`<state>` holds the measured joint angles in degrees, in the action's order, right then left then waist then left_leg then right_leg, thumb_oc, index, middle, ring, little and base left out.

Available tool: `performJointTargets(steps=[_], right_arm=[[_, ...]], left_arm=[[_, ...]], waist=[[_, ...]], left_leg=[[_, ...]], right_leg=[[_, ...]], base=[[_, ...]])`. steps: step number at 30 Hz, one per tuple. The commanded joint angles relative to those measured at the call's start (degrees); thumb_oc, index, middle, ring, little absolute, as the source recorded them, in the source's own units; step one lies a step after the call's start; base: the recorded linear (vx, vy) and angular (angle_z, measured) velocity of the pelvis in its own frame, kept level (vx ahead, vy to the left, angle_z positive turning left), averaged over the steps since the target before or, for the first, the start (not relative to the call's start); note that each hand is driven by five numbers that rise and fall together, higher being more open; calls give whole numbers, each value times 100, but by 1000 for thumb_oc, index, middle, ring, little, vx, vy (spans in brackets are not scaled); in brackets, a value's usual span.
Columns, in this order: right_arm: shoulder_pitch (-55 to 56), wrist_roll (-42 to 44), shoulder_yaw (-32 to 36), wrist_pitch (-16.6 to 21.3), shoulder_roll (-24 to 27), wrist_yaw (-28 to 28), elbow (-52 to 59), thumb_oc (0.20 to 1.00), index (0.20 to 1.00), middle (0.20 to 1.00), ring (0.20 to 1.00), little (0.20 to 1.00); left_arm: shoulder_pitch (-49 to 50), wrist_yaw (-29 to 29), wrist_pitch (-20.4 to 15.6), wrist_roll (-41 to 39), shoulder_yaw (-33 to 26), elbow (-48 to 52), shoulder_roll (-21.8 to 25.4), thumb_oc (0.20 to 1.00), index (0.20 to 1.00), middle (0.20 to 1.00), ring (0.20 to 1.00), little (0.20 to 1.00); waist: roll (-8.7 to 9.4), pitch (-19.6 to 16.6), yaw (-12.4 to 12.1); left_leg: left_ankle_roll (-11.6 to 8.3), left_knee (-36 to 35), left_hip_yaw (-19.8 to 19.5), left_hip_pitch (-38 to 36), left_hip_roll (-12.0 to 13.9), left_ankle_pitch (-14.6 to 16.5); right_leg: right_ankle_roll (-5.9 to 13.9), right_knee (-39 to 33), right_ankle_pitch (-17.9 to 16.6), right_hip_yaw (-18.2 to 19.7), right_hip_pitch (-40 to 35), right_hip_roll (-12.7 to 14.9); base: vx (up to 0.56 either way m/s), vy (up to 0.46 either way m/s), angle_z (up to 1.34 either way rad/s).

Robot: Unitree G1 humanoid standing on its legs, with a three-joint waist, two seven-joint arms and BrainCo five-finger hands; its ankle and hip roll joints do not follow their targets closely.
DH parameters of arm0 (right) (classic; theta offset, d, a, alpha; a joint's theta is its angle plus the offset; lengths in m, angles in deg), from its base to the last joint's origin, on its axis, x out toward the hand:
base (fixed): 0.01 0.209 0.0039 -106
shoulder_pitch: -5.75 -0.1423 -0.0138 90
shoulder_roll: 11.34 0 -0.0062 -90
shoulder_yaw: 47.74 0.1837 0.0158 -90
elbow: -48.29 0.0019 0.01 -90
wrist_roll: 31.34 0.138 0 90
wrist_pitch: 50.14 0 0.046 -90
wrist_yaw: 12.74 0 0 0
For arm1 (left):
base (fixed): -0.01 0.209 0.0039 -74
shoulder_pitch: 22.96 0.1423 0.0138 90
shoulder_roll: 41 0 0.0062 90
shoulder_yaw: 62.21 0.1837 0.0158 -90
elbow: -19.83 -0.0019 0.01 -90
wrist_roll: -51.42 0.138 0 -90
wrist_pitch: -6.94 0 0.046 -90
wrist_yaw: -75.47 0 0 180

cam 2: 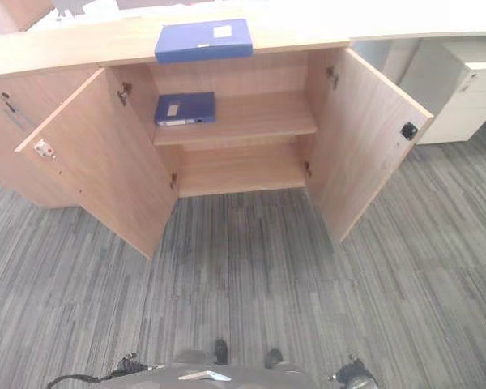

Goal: Put the empty folder in the office cabinet

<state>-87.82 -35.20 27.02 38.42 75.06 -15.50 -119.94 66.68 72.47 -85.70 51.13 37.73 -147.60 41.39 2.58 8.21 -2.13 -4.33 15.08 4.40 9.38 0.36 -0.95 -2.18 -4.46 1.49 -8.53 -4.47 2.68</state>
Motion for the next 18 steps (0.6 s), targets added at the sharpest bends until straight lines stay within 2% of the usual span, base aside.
performJointTargets(steps=[1, 2, 4, 5, 6, 8, 10, 11, 12, 13, 14, 15, 16, 18], right_arm=[[-51, -7, -151, 69, 231, -81, 138, 1000, 1000, 1000, 1000, 1000], [-48, -7, -151, 68, 231, -81, 139, 1000, 1000, 1000, 1000, 1000], [-59, -57, -151, 81, 222, -154, 208, 1000, 1000, 1000, 1000, 1000], [-39, -65, -116, 71, 223, -168, 183, 1000, 1000, 1000, 1000, 1000], [-37, -65, -116, 72, 221, -168, 184, 1000, 1000, 1000, 1000, 1000], [60, -111, -23, 52, 206, -167, 74, 1000, 1000, 1000, 1000, 1000], [217, -200, 96, 27, 151, -107, -64, 1000, 1000, 1000, 1000, 1000], [230, -245, 138, 5, 148, -64, -129, 1000, 1000, 1000, 1000, 1000], [219, -162, 293, -26, 130, -17, -199, 1000, 1000, 1000, 1000, 1000], [219, -82, 398, -45, 154, -30, -176, 1000, 1000, 1000, 1000, 1000], [224, -8, 446, -44, 179, -26, -132, 1000, 1000, 1000, 1000, 1000], [214, 94, 490, -33, 191, -46, -55, 1000, 1000, 1000, 1000, 1000], [202, 169, 496, -12, 159, -84, -12, 1000, 1000, 1000, 1000, 1000], [167, 252, 506, 4, 152, -134, 27, 1000, 1000, 1000, 1000, 1000]], left_arm=[[-54, -127, -65, -248, -38, 32, 217, 1000, 1000, 1000, 1000, 1000], [-52, -128, -65, -248, -37, 32, 217, 1000, 1000, 1000, 1000, 1000], [-95, -255, -123, -335, 81, 111, 159, 1000, 1000, 1000, 1000, 1000], [-118, -274, -130, -322, 107, 121, 147, 1000, 1000, 1000, 1000, 1000], [-118, -274, -130, -322, 108, 121, 148, 1000, 1000, 1000, 1000, 1000], [-103, -291, -135, -292, 89, 101, 114, 1000, 1000, 1000, 1000, 1000], [-25, -285, -123, -249, 16, -4, 86, 1000, 1000, 1000, 1000, 1000], [1, -266, -90, -216, -38, -63, 103, 1000, 1000, 1000, 1000, 1000], [2, -239, -68, -180, -79, -211, 114, 1000, 1000, 1000, 1000, 1000], [-3, -237, -60, -229, -131, -247, 120, 1000, 1000, 1000, 1000, 1000], [8, -237, -59, -310, -169, -260, 116, 1000, 1000, 1000, 1000, 1000], [-25, -217, -64, -344, -141, -234, 131, 1000, 1000, 1000, 1000, 1000], [-44, -206, -69, -325, -87, -182, 147, 1000, 1000, 1000, 1000, 1000], [-55, -202, -70, -318, -21, -145, 157, 1000, 1000, 1000, 1000, 1000]], waist=[[7, 33, -31], [12, 38, -31], [-115, 45, -208], [-133, 55, -229], [-120, 70, -227], [-189, 13, -281], [-238, -159, -329], [-239, -231, -357], [-210, -314, -340], [-193, -306, -328], [-221, -211, -253], [-283, -87, -172], [-369, -25, -95], [-392, 12, -9]], left_leg=[[156, -184, 101, 219, 290, 438], [156, -203, 103, 200, 283, 430], [-190, -1225, -237, 685, 705, -569], [-269, -1463, -245, 776, 813, -695], [-270, -1486, -240, 745, 799, -703], [-393, -1670, -179, 817, 933, -864], [-348, -1701, -192, 695, 788, -968], [-255, -1723, -221, 597, 650, -891], [-142, -1734, -137, 486, 471, -829], [32, -1734, -28, 301, 241, -701], [221, -1786, 16, 24, 16, -608], [372, -1882, 35, -203, -113, -542], [451, -1951, 5, -373, -170, -457], [490, -1998, -7, -493, -246, -362]], right_leg=[[724, 369, 506, 18, -176, 341], [725, 365, 508, 18, -188, 348], [935, 206, 618, 68, -595, 474], [994, 188, 672, 92, -734, 542], [996, 187, 682, 86, -757, 556], [1142, 181, 714, 139, -976, 736], [1325, 354, 724, 134, -1119, 1023], [1382, 687, 648, 193, -1017, 1173], [1456, 1153, 391, 211, -874, 1377], [1450, 1815, -186, 341, -504, 1664], [1314, 2614, -913, 472, -61, 1937], [1121, 3230, -1399, 625, 345, 1994], [996, 3584, -1430, 542, 596, 1995], [999, 3708, -1487, 420, 798, 2064]], base=[[220, 78, -14], [329, 150, -3], [551, 283, -10], [404, 215, -27], [299, 178, -24], [382, 271, -16], [469, 375, -42], [468, 404, -50], [386, 415, -40], [333, 489, -35], [238, 550, -43], [225, 533, -43], [224, 441, -17], [192, 207, 34]])
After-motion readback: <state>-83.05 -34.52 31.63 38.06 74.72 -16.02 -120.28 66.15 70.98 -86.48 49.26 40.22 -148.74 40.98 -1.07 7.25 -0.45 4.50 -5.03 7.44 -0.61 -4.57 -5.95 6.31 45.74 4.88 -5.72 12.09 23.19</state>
